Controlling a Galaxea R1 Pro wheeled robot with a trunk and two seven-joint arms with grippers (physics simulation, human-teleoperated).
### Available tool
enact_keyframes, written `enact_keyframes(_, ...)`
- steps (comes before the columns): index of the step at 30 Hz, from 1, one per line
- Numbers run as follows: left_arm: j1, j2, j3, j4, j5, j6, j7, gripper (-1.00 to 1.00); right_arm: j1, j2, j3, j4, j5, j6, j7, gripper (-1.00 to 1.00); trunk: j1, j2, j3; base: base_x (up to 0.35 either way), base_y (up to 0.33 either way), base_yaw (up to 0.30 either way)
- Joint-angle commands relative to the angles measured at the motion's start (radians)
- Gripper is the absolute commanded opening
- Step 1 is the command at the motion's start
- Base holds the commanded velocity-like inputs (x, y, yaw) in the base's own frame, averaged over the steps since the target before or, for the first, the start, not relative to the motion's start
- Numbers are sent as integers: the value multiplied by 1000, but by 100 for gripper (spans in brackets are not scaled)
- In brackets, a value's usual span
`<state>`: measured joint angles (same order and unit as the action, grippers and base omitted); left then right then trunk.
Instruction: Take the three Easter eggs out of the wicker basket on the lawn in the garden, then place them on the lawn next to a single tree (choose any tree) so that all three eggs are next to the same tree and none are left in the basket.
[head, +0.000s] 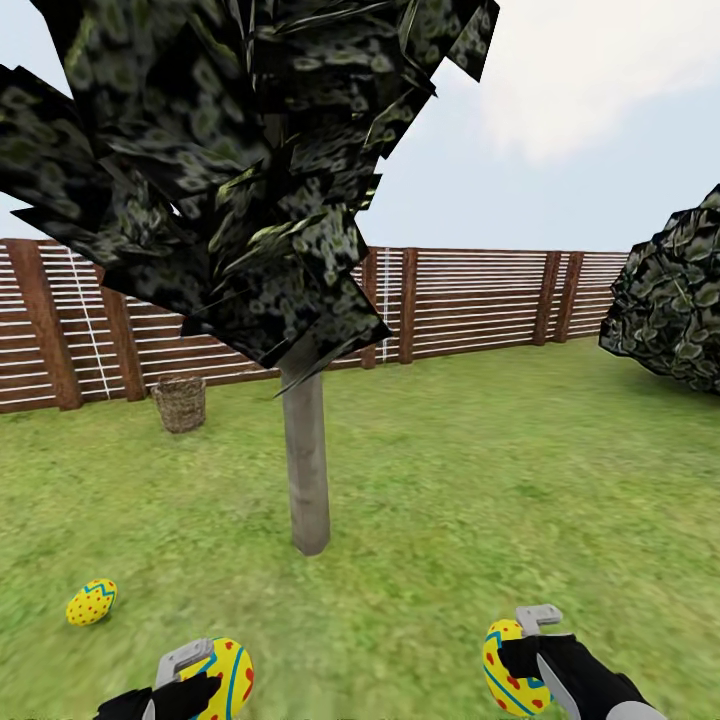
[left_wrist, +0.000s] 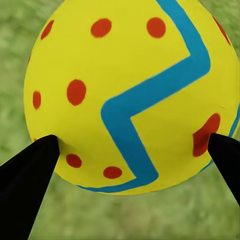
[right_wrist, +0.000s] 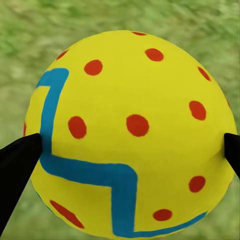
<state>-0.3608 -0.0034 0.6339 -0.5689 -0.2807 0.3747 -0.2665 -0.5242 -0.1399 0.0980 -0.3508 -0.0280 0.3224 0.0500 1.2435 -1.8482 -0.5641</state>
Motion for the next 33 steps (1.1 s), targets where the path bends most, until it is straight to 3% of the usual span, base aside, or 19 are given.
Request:
enact_keyframes(1, -1, -1, 7, -2, -9, 4, -10, -100, 0, -1, 8, -2, -3, 6, 1, -100, 4, -8, -4, 0, 0, 0)
enact_keyframes(24, -1, -1, 7, -2, -9, 4, -10, -100, 0, 0, 8, -1, -3, 6, 1, -100, 92, -169, -76, 0, 0, 0)
enact_keyframes(33, -1, -1, 6, 18, -9, 0, -10, -100, 0, 14, 8, 0, -2, 6, 1, -100, 127, -232, -105, 0, 0, 0)
